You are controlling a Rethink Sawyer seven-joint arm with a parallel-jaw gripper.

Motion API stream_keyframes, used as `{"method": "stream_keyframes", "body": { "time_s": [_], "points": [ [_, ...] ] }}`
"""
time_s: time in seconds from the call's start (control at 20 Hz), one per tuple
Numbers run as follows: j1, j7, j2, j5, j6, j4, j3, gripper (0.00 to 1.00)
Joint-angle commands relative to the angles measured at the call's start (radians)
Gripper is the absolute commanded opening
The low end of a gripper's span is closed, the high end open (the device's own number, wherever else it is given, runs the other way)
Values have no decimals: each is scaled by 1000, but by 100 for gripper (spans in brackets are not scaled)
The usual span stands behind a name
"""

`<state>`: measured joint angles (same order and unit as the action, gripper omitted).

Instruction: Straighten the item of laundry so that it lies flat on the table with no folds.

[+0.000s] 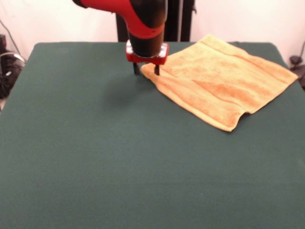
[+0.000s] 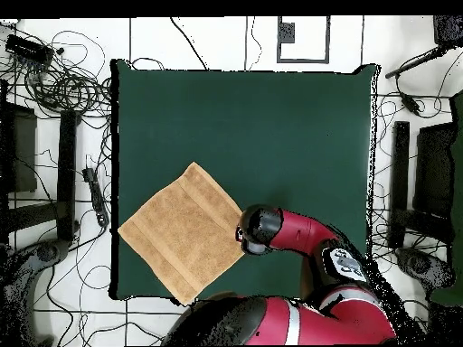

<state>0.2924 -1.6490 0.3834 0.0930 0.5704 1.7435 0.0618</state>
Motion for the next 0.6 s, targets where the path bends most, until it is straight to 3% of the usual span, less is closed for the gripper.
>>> {"method": "stream_keyframes", "body": {
  "time_s": [0.05,0.6],
  "points": [
    [10,-157,-191,14,-205,-60,-46,100],
    [115,-44,-253,146,-313,-48,-21,100]
  ]
}}
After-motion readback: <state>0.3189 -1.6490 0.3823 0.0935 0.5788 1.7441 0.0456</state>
